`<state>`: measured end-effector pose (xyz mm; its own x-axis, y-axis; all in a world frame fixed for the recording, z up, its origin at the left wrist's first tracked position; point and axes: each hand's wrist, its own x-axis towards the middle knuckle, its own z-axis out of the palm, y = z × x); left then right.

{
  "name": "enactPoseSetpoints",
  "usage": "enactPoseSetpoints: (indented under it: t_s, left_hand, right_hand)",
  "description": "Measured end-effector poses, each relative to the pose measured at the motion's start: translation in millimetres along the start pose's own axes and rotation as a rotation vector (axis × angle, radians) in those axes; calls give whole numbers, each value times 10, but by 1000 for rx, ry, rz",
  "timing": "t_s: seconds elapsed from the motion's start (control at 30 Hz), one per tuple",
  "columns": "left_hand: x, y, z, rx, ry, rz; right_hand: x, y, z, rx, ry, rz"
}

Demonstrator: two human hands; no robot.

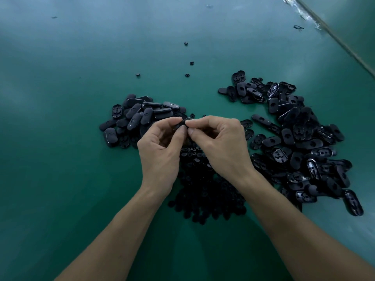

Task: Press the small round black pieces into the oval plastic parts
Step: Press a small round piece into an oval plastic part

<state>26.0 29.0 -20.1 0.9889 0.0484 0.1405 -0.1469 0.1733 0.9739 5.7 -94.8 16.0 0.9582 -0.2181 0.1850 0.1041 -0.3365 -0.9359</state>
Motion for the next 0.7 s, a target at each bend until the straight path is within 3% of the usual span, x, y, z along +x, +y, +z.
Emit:
enactPoseSetpoints:
  t_s: [0.13,0.43,0.7]
  left_hand:
    - [2,-2,-4,-37,6,-24]
    - [-12,-4,21,-33,-2,-50]
    - [-28,5,20,-24,-48,-61]
  right_hand:
    - [-11,-5,-11,55,-17,17]
    - [48,-35,-150,-140,-26,-43]
    - [256,-39,-357,-126,-257,31]
